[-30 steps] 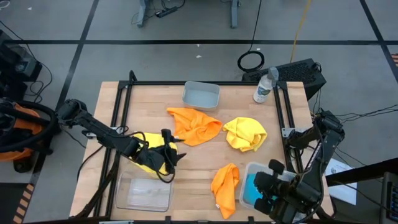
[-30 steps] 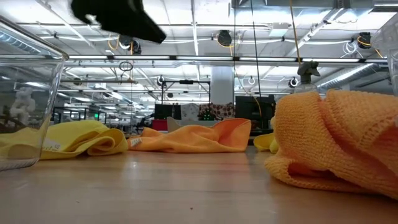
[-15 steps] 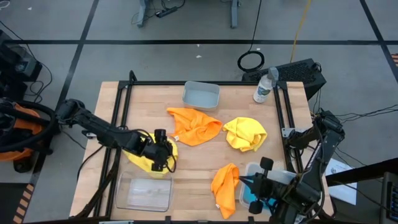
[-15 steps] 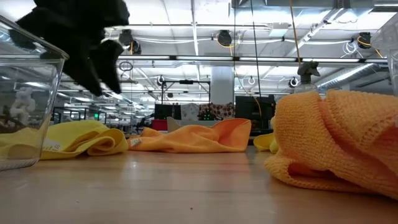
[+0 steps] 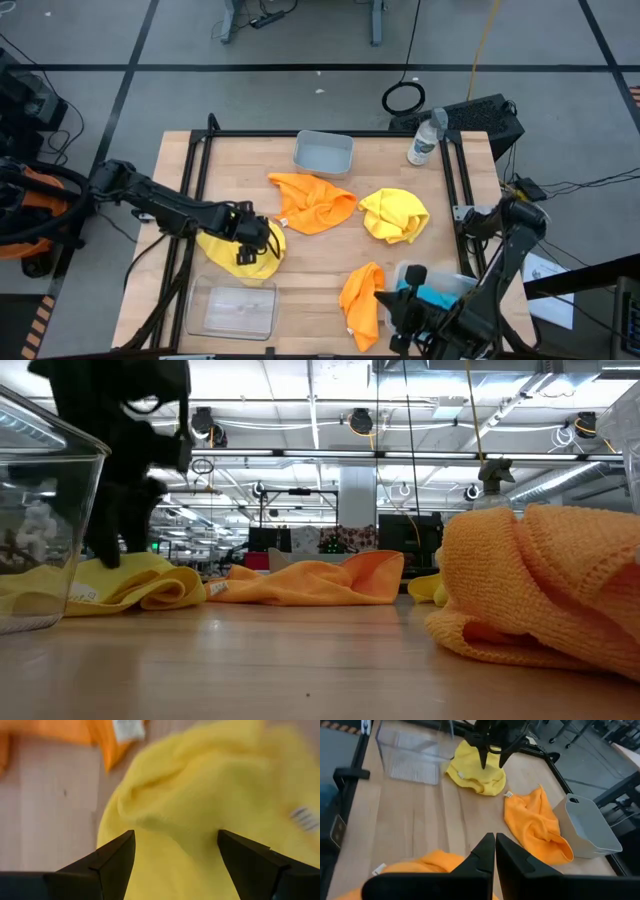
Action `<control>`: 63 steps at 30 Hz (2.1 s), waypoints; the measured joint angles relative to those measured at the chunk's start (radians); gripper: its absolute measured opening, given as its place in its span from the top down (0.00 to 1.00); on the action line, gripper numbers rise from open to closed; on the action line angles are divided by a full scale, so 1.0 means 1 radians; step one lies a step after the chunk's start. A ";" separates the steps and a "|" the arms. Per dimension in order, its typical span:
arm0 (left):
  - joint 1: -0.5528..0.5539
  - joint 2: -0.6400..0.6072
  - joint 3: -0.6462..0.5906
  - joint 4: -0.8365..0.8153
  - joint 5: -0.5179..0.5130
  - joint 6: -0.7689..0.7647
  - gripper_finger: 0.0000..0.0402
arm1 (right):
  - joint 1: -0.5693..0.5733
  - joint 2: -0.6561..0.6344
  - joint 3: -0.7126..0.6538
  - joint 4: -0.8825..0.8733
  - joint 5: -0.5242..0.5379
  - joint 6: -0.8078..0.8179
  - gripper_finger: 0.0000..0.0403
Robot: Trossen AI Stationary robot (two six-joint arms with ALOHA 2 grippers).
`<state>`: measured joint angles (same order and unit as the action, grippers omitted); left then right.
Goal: Sort microfiber towel by color & place in baskets
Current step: Put the left yellow microfiber cloth into the gray bin
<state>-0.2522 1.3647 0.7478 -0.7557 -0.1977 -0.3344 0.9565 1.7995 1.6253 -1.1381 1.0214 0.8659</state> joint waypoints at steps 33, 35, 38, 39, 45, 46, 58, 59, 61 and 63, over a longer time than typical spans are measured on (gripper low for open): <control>0.139 -0.013 -0.187 0.513 -0.122 0.108 0.97 | -0.115 0.105 0.000 0.102 0.172 -0.052 0.98; 0.128 -0.026 -0.143 0.510 -0.124 0.133 0.98 | -0.141 0.108 0.000 0.115 0.184 -0.046 0.98; 0.102 -0.055 -0.073 0.471 -0.153 0.177 0.98 | -0.184 0.111 0.000 0.172 0.182 -0.057 0.98; 0.091 -0.069 -0.054 0.463 -0.176 0.188 0.98 | -0.198 0.111 0.000 0.200 0.181 -0.075 0.98; 0.027 -0.177 0.001 0.458 -0.269 0.189 0.98 | -0.292 0.116 0.000 0.423 0.064 -0.334 0.98; 0.016 -0.196 0.002 0.458 -0.288 0.175 0.97 | -0.311 0.124 0.000 0.466 0.041 -0.394 0.98; -0.072 -0.272 0.002 0.490 -0.335 0.134 0.96 | -0.490 0.295 0.000 0.944 -0.100 -0.990 0.75; -0.079 -0.272 0.002 0.493 -0.334 0.135 0.96 | -0.494 0.295 0.000 0.945 -0.065 -1.006 0.72; -0.094 -0.272 0.002 0.500 -0.334 0.138 0.96 | -0.504 0.293 0.000 0.951 0.013 -1.026 0.64; -0.108 -0.272 0.002 0.520 -0.334 0.144 0.96 | -0.510 0.290 0.000 0.949 0.067 -1.053 0.57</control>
<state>-0.3598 1.0927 0.7502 -0.2355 -0.5312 -0.1899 0.4462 2.0892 1.6249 -0.1890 1.0879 -0.1874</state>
